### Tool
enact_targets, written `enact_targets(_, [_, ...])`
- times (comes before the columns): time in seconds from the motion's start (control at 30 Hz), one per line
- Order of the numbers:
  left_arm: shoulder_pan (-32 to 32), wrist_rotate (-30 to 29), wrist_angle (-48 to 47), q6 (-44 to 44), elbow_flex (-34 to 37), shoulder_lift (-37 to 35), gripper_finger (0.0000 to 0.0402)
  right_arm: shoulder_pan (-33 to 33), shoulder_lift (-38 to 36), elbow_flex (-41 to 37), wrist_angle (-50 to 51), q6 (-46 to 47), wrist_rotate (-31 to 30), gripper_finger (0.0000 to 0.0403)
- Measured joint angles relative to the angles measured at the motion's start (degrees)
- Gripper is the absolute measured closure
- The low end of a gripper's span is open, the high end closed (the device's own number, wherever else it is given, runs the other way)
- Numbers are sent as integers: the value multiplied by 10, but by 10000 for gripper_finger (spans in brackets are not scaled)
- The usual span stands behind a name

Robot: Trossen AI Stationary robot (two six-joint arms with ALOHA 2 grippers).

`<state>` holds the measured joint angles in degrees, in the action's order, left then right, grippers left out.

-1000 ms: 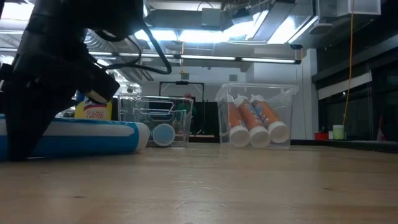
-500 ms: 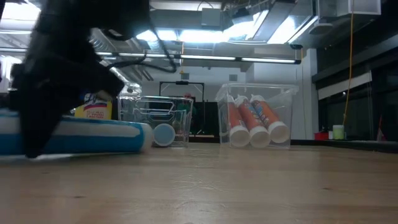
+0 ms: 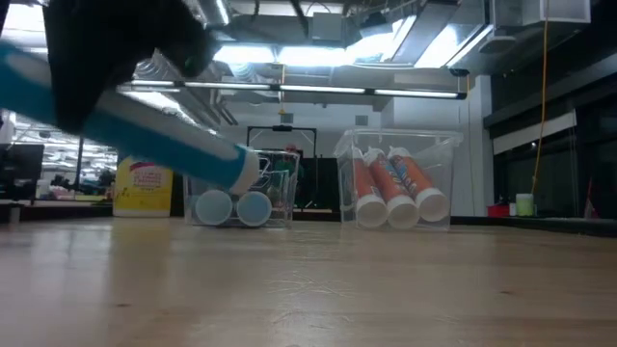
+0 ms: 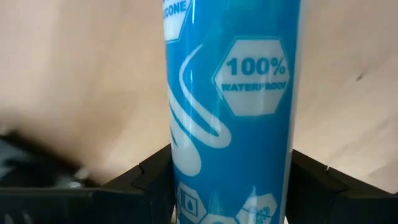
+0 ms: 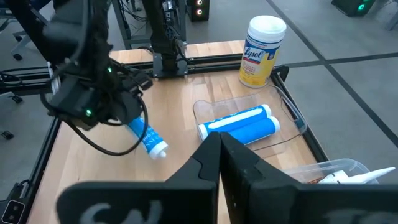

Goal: Pick & place silicon tubes, Sealant and Lysol wipes
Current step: Put the blue sealant into the left transparent bin

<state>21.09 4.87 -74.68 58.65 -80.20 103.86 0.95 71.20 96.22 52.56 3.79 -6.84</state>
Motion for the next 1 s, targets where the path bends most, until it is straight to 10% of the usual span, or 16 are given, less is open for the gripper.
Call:
enact_targets(0.5, [-95,-152,-153,-75,-219,-3,184,0,0,0,0,-11,0,391])
enact_targets(1.0, [-265,-205,-79,-135,-244,-3,184,0,0,0,35,-32,0,391])
